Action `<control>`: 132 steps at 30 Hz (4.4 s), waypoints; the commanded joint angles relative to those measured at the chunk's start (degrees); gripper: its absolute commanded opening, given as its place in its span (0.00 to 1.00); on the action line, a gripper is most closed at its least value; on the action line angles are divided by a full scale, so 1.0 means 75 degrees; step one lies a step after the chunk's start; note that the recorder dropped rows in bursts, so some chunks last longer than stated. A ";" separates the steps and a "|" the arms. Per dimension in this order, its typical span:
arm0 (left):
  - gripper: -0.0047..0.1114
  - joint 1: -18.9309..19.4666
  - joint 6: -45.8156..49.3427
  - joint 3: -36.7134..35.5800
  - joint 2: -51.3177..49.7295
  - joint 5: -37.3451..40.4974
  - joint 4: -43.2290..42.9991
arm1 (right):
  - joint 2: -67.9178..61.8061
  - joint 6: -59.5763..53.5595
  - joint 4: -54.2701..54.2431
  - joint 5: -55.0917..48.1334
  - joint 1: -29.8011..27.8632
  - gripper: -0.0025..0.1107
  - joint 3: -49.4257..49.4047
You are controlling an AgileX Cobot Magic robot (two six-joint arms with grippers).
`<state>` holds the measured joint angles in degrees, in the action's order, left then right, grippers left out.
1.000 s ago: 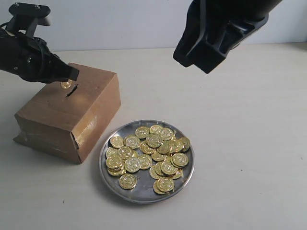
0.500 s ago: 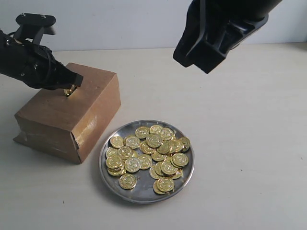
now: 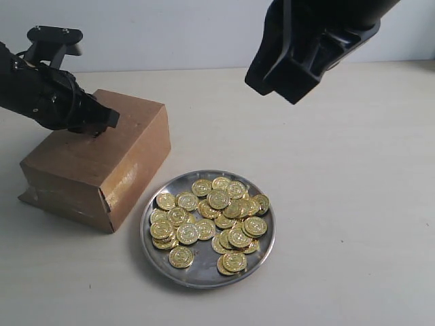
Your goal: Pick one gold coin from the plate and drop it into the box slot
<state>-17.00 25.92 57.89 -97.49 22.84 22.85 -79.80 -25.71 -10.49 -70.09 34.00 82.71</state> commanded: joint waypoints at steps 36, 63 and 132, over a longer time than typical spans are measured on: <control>0.04 -0.0034 0.0074 -0.2036 0.7459 0.2084 0.0263 | 0.3993 -0.0549 -0.1349 0.7976 -0.0006 0.02 -0.6572; 0.04 0.0456 0.0074 -0.2934 1.0758 0.5044 0.0198 | 0.8490 -0.0342 -0.1430 0.7890 -0.0992 0.02 -0.6572; 0.04 0.2511 0.0074 -0.7559 1.2998 -0.5243 -0.1355 | 1.0640 -0.0372 -0.0374 0.9257 -0.4349 0.02 -0.9782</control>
<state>1.67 26.39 4.51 -0.22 -11.74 14.39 -0.21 -28.07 -17.22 -3.24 1.68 11.82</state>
